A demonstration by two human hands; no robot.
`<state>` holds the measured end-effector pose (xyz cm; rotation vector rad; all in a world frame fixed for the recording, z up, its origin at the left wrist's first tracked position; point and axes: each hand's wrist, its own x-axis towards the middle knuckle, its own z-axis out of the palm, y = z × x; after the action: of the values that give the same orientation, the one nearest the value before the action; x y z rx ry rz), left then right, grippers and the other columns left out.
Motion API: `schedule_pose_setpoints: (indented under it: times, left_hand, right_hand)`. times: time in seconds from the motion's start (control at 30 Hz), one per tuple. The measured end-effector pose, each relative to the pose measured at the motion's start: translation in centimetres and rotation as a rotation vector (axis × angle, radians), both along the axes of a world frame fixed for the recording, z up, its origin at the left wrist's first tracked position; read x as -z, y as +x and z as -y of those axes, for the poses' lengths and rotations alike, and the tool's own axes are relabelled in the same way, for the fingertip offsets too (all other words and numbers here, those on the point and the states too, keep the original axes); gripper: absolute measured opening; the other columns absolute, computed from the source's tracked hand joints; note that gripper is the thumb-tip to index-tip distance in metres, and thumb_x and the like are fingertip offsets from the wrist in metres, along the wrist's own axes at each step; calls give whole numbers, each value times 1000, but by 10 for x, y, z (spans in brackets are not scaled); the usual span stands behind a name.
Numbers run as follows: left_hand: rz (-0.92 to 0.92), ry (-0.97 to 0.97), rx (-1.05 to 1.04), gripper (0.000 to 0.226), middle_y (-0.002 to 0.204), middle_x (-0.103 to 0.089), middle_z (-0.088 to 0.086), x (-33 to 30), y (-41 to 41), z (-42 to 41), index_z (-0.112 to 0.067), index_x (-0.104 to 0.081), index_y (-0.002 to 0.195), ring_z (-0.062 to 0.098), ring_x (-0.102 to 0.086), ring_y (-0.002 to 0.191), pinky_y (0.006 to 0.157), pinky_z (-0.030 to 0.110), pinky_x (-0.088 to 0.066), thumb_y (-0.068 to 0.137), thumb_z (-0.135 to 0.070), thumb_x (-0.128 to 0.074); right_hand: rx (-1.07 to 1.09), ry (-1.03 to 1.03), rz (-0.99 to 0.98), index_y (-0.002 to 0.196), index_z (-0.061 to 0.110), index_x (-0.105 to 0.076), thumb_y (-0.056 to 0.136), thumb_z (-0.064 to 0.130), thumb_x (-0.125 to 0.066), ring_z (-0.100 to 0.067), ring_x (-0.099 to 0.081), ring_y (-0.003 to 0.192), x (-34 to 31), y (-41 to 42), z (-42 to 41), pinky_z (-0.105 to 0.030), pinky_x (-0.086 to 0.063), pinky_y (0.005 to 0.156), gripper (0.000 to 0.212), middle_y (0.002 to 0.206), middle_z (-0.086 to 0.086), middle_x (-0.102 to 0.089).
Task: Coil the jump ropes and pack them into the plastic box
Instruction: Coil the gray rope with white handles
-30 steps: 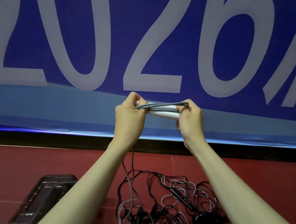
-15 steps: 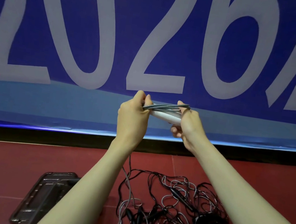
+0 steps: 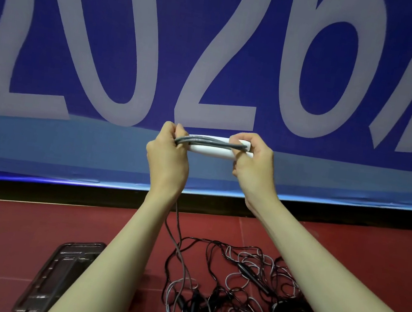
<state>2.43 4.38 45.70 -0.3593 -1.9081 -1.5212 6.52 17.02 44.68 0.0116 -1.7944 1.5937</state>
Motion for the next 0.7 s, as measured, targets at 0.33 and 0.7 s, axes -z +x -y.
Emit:
schedule_pose_setpoints:
  times: [0.33, 0.7]
  left_hand:
    - [-6, 2, -7, 36, 56, -32, -1, 3, -1, 1, -6, -39, 69, 12, -21, 54, 45, 23, -22, 102, -18, -37]
    - [25, -6, -16, 36, 57, -30, -1, 5, 0, 1, -9, -34, 66, 13, -20, 56, 46, 22, -22, 101, -16, -37]
  right_hand:
    - [107, 169, -16, 110, 7, -59, 75, 80, -51, -13, -57, 81, 6, 2, 8, -11, -40, 63, 81, 94, -4, -63]
    - [7, -148, 105, 98, 16, -55, 101, 41, -44, -12, -45, 51, 6, -4, 11, -26, -42, 46, 28, 77, -5, -54]
